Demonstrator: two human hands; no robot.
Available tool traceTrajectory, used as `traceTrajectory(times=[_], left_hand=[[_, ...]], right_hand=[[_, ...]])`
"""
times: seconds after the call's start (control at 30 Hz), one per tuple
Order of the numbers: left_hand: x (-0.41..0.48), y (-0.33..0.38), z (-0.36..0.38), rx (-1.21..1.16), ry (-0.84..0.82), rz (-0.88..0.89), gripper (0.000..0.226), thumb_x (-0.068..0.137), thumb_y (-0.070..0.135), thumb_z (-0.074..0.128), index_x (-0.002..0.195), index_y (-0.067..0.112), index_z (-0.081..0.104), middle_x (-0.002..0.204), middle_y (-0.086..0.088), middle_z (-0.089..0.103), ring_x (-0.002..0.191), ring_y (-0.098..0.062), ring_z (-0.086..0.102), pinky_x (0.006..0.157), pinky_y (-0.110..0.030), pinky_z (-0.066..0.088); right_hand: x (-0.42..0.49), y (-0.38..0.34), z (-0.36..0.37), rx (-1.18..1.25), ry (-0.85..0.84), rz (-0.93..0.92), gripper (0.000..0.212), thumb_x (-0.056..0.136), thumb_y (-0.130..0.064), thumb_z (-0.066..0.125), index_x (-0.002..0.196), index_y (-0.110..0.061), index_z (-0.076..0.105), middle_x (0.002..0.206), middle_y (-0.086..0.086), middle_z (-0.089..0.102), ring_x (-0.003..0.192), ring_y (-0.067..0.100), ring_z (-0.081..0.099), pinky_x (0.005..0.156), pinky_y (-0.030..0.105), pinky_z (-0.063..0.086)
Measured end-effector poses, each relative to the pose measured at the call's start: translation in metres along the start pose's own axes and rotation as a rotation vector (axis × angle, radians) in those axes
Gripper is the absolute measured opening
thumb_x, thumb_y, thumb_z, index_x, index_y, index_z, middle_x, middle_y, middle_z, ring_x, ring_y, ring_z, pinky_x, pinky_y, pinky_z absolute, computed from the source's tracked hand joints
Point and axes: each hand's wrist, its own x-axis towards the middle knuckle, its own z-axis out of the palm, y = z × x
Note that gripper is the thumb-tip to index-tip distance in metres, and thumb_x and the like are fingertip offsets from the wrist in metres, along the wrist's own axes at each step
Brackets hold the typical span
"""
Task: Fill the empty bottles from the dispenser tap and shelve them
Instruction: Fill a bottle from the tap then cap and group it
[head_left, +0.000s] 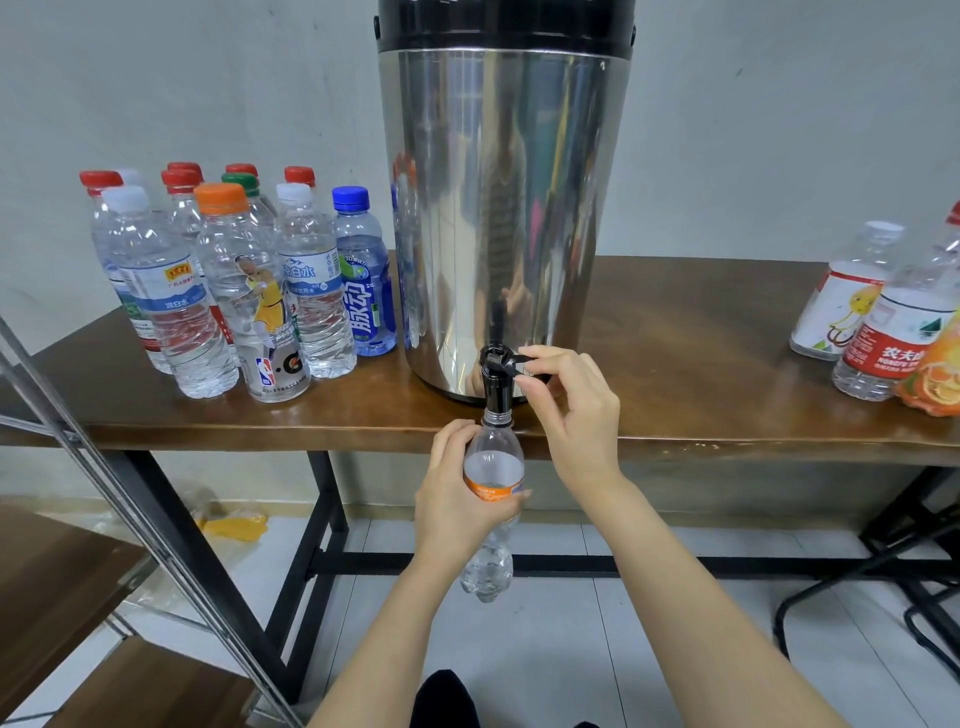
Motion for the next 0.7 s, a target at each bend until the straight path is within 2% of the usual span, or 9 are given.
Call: traceTrajectory(times=[0.47,0.6,0.7], left_hand=[[0.0001,0.0017,-0.0001,0.005,-0.007,-0.001,0.076,0.055,0.037,0.090,0.121,0.036,0.051,0.131,0.022,0.045,0.112,0.008,0.047,0.076,-0.010,0.039],[-0.0004,0.0038,-0.0011,0.004,0.002,0.010,0.077,0.056,0.035,0.091,0.118,0.043,0.046,0.132,0.020,0.046,0.113,0.006,0.047,0.079,-0.018,0.043],[-0.0006,0.0046,-0.0015,0.000,0.001,0.013,0.078,0.057,0.035,0.092,0.118,0.044,0.044,0.133,0.019,0.046,0.113,0.005,0.047,0.082,-0.023,0.046]], right_hand=[[-0.0005,-0.0004,-0.0001,0.000,0.000,-0.002,0.033,0.096,-0.037,0.055,0.092,-0.006,0.068,0.111,-0.009,0.067,0.083,0.017,0.058,0.074,0.015,0.045],[0.0002,-0.0007,-0.0003,0.006,0.003,-0.001,0.029,0.095,-0.033,0.057,0.092,-0.006,0.068,0.111,-0.012,0.065,0.084,0.018,0.059,0.074,0.017,0.047],[0.0005,-0.0019,-0.0006,0.005,0.006,-0.007,0.033,0.095,-0.038,0.055,0.092,-0.007,0.068,0.111,-0.014,0.064,0.085,0.017,0.059,0.074,0.017,0.047]])
